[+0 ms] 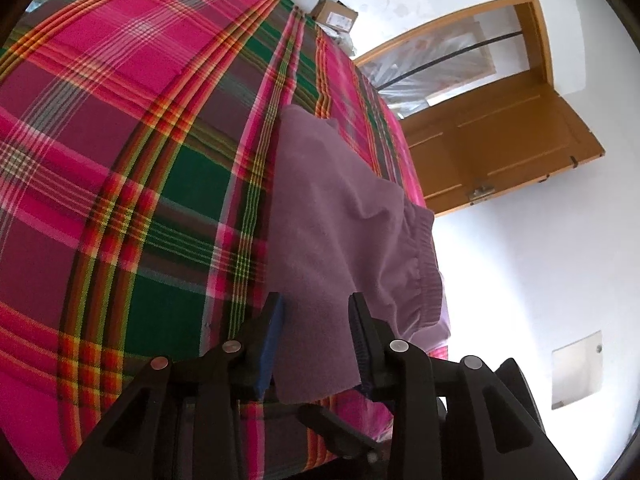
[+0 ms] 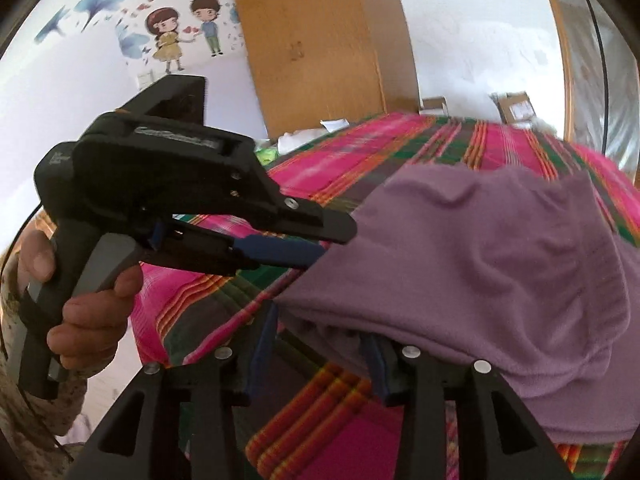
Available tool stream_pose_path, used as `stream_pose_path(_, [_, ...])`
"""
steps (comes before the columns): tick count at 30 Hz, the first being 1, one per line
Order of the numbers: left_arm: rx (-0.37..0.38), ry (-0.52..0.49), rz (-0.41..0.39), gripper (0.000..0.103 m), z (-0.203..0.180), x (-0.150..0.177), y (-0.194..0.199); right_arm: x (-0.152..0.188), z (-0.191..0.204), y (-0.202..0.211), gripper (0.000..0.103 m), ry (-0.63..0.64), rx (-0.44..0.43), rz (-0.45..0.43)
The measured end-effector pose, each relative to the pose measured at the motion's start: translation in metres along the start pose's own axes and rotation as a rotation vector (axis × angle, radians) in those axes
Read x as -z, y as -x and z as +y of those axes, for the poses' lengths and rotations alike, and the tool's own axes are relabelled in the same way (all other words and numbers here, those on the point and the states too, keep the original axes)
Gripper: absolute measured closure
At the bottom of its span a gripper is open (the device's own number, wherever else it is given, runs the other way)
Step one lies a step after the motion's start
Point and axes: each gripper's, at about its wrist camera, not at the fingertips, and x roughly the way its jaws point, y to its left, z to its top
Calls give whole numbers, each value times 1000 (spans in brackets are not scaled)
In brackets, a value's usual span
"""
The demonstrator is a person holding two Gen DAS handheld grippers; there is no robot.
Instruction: Fold clothes
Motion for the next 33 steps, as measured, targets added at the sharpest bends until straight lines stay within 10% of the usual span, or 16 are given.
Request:
stream_pose_path(20, [1, 3, 9, 69, 5, -5, 8, 4, 9, -12, 60, -102, -217, 71])
stream_pose_path(33, [-19, -16, 19, 68, 2, -13, 10, -5, -35, 48, 60, -166, -116, 7])
